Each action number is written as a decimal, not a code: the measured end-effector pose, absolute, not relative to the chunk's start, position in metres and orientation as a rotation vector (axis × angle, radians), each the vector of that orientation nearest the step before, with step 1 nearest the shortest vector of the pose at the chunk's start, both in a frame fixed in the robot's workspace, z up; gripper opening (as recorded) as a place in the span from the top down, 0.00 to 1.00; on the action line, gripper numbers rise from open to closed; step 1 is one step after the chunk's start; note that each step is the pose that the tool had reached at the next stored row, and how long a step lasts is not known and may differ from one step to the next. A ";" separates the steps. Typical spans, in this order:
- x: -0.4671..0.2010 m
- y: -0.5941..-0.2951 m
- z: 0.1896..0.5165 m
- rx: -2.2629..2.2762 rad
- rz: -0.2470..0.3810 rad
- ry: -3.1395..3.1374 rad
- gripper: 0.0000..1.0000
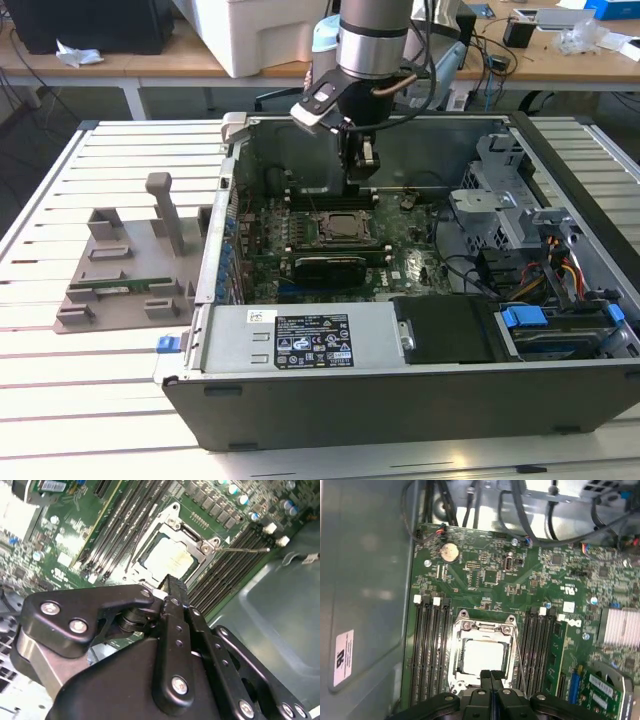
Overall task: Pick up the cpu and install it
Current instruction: 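Install the first cpu locking lever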
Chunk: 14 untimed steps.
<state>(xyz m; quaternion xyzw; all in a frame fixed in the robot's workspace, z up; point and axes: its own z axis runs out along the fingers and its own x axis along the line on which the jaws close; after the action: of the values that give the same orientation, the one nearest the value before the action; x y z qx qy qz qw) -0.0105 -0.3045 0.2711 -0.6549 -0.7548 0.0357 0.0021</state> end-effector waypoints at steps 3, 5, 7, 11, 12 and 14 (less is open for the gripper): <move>-0.010 -0.305 0.271 -1.937 0.112 -2.470 0.89; -0.010 -0.305 0.271 -1.882 0.112 -2.514 0.89; -0.010 -0.305 0.271 -1.829 0.112 -2.555 0.89; -0.010 -0.305 0.271 -1.609 0.112 -2.706 0.89; -0.010 -0.304 0.271 -1.585 0.112 -2.721 0.89; -0.010 -0.304 0.271 -1.529 0.112 -2.754 0.89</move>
<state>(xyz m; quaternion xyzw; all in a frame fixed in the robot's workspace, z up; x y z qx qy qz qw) -0.0105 -0.3045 0.2711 -0.4850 -0.8738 0.0354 -0.0054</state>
